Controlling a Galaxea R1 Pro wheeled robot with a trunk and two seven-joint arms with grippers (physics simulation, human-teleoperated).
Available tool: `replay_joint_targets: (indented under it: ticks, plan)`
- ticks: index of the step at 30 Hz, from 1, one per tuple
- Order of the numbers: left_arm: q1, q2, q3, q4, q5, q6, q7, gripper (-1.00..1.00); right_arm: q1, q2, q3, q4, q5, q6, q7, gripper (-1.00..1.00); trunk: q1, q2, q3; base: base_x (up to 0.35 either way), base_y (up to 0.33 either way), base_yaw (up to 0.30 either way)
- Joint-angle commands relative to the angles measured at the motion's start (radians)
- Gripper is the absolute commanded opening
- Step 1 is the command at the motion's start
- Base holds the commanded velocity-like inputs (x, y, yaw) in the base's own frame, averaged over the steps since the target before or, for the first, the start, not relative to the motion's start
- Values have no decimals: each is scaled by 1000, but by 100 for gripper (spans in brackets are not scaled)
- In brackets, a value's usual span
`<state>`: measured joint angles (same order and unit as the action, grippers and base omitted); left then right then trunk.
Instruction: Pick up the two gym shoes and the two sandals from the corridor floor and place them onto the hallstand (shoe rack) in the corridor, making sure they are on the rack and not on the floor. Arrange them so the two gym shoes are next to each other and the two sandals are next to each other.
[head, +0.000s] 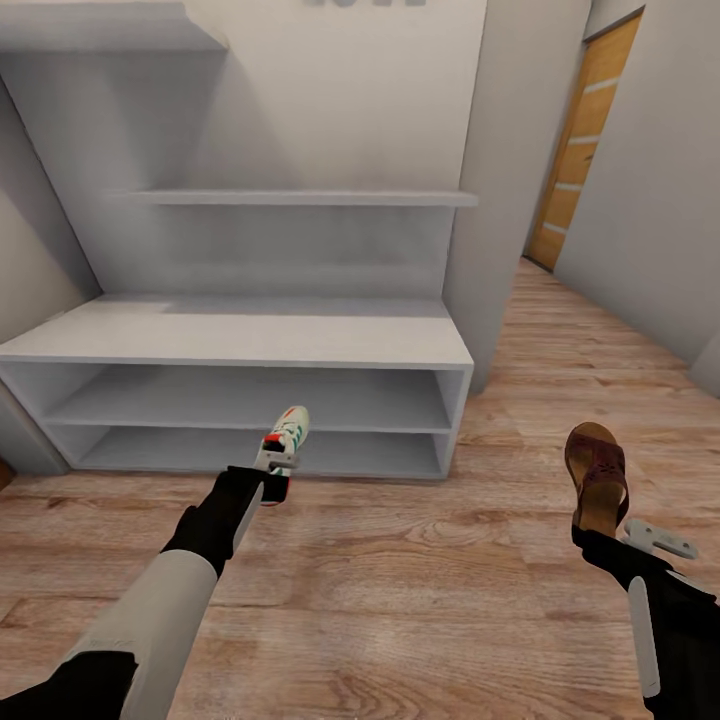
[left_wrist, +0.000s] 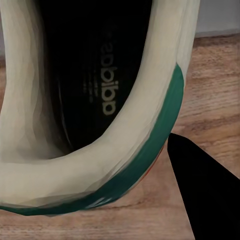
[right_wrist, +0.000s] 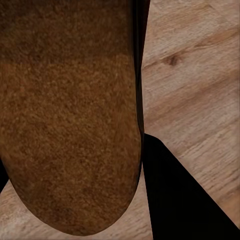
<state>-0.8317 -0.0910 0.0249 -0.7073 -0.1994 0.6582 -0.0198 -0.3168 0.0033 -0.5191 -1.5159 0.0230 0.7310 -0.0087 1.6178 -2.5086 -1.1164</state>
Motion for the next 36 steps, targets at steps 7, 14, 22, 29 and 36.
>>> replay_joint_targets:
  ticks: [7, 14, 22, 29, 36]
  plan:
    - [-1, -1, 3, -1, -6, 4, -3, -100, -1, 1, 0, -1, -2, 5, -4, -100, 1, -1, -9, 0, 0, 0]
    - [-1, -1, 3, -3, -6, 4, -3, -100, -1, 1, 1, -1, -2, 5, -4, -100, 1, -1, -9, 0, 0, 0]
    - [-1, -1, 3, -1, -6, 4, -3, -100, -1, 1, 0, -1, -2, 5, -4, -100, 1, -1, -9, 28, 0, 0]
    - [-1, -1, 3, -1, -5, 4, -3, -100, -1, 1, 1, -1, -2, 5, -4, -100, 1, -1, -9, 290, 0, 0]
    - [-1, -1, 3, -1, -5, 4, -3, -100, -1, 1, 0, -1, -2, 5, -4, -100, 1, -1, -11, 271, 0, 0]
